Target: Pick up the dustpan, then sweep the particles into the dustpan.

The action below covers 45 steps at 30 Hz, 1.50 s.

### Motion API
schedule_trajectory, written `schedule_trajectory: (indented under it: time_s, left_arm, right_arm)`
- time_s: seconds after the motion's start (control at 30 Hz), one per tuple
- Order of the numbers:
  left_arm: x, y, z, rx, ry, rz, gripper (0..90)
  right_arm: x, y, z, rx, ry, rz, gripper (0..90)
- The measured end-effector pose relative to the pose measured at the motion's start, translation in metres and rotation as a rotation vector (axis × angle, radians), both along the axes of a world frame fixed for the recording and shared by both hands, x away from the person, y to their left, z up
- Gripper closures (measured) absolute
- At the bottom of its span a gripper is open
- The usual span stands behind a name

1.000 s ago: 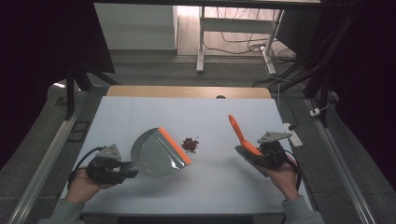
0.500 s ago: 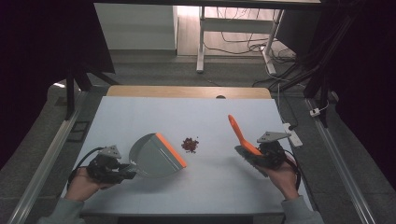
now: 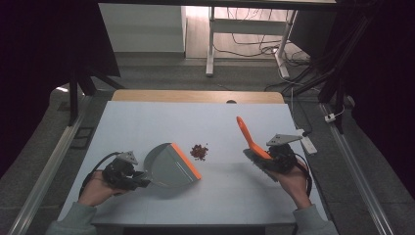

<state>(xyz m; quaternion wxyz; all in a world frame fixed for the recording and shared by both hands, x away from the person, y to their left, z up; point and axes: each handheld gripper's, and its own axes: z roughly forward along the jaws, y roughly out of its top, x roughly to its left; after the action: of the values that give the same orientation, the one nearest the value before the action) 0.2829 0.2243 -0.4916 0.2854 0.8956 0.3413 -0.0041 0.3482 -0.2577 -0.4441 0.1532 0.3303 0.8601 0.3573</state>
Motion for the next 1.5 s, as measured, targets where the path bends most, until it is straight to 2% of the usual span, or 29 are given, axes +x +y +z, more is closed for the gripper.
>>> schedule_trajectory:
  time_s: [0.27, 0.47, 0.83, 1.03, 1.23, 1.5]
  left_arm:
    - [0.002, -0.001, -0.002, 0.011, 0.011, 0.005, 61.5]
    - [0.004, 0.0, -0.003, 0.008, 0.015, 0.005, 61.5]
    - [0.005, 0.0, -0.003, 0.011, 0.018, 0.009, 61.5]
    - [0.005, 0.0, -0.003, 0.012, 0.021, 0.009, 61.5]
    - [0.005, -0.002, -0.003, 0.016, 0.019, 0.005, 61.6]
    - [0.008, -0.003, -0.003, 0.014, 0.026, -0.007, 61.6]
  right_arm:
    - [0.009, 0.009, 0.003, 0.006, -0.013, 0.009, 70.9]
    - [0.019, 0.022, 0.011, 0.046, -0.031, 0.012, 70.9]
    - [0.047, 0.061, 0.007, 0.069, -0.027, 0.028, 70.9]
    - [0.061, 0.078, 0.004, 0.1, -0.023, 0.01, 70.9]
    - [0.079, 0.096, -0.009, 0.055, -0.01, -0.003, 70.9]
    - [0.095, 0.112, -0.021, 0.022, 0.007, -0.011, 70.9]
